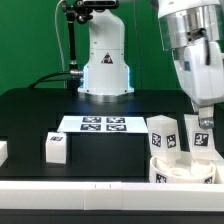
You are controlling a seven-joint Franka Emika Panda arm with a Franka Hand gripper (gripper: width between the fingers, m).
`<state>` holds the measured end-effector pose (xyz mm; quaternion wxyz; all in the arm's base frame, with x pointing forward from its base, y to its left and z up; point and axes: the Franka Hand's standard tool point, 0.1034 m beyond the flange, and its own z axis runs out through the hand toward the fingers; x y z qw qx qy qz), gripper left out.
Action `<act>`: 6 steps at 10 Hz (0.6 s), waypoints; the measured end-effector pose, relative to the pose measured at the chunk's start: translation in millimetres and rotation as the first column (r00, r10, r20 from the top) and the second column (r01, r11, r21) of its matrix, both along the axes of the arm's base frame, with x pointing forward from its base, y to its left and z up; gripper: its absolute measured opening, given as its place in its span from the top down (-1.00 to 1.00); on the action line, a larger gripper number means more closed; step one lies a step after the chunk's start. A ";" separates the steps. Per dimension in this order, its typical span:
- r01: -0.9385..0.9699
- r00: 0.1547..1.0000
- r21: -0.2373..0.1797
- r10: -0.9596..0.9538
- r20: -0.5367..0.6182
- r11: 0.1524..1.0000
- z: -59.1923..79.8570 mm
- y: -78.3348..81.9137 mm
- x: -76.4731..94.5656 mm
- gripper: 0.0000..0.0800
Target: Assemble stool
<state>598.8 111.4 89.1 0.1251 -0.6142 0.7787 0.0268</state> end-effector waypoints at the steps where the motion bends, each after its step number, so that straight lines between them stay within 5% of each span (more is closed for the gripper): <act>1: 0.052 0.999 0.014 -0.052 -0.011 0.999 -0.9 0.0 -0.6 0.16; 6: 0.323 0.945 0.068 -0.318 -0.075 0.944 -0.8 0.7 -0.6 0.16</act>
Offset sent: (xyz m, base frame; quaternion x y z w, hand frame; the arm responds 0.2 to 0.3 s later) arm -0.0020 -0.0056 -0.0038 -0.0057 0.0125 0.1962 0.9805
